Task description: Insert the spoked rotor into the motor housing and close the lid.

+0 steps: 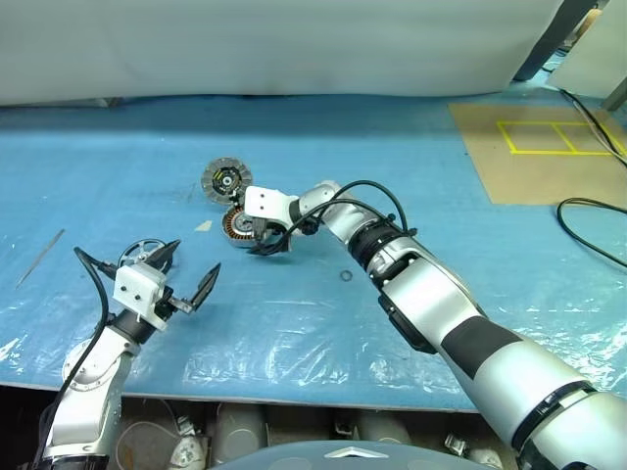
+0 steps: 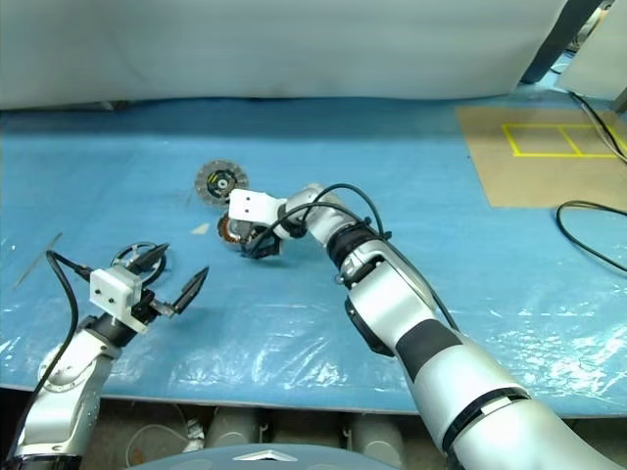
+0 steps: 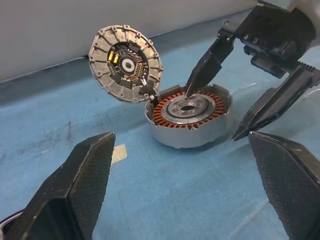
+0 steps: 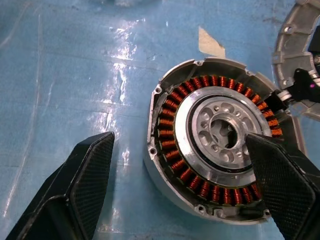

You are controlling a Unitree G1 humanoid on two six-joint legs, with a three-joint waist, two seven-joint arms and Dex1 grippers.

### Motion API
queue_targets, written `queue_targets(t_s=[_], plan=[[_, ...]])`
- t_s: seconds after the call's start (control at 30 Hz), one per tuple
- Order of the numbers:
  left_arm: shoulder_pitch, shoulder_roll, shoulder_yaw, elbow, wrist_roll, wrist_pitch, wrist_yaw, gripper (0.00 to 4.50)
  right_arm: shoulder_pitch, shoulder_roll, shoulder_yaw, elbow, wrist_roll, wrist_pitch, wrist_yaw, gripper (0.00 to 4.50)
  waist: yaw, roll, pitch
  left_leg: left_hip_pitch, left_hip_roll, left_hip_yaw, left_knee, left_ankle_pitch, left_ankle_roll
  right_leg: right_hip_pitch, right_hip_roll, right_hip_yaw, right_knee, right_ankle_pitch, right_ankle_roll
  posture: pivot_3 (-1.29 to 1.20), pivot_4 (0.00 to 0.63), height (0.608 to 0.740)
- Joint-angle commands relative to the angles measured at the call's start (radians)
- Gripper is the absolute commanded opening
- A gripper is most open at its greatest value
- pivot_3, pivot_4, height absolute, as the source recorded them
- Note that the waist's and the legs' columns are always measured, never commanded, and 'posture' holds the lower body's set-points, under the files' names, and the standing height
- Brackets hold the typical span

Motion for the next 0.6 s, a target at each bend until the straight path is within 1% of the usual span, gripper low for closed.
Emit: queue_targets(t_s=[0.03,0.2,0.43,0.53,0.6], plan=[[0.024,-0.004,0.036,-0.06,0.005,-0.015,0.028,4.49,-0.033,0.024,0.014,0.028,-0.051,-0.035,-0.029,4.36,0.0,0.0,0.0,0.0,0.0,0.0,0.0,-0.001,0.002,0.0,0.0,0.0,0.0,0.0,0.0,0.0,0.15,0.74],[0.039,0.0,0.04,-0.061,0.004,-0.015,0.035,4.49,-0.027,0.047,0.033,0.051,-0.105,-0.043,-0.032,4.36,0.0,0.0,0.0,0.001,0.0,0.0,0.0,-0.001,0.002,0.0,0.0,0.0,0.0,0.0,0.0,0.0,0.15,0.74],[-0.002,0.015,0.032,-0.039,0.004,-0.006,0.02,4.49,-0.035,0.058,0.132,0.088,-0.242,0.042,-0.024,4.36,0.0,0.003,-0.001,0.008,0.0,0.0,0.0,-0.002,0.002,0.005,0.0,0.002,0.001,0.0,-0.001,0.0,0.15,0.74],[-0.017,0.018,0.028,-0.031,0.004,-0.004,0.014,4.5,-0.05,0.076,0.145,0.092,-0.261,0.042,-0.019,3.79,0.001,0.005,-0.001,0.009,0.0,0.0,0.0,-0.002,0.002,0.005,-0.001,0.002,0.001,0.0,-0.001,0.0,0.15,0.74],[-0.019,0.017,0.027,-0.028,0.003,-0.004,0.01,4.5,-0.052,0.083,0.15,0.092,-0.272,0.036,-0.024,3.15,0.001,0.006,-0.002,0.009,0.0,0.0,0.0,-0.002,0.002,0.005,-0.001,0.003,0.001,0.0,-0.001,0.0,0.15,0.74]])
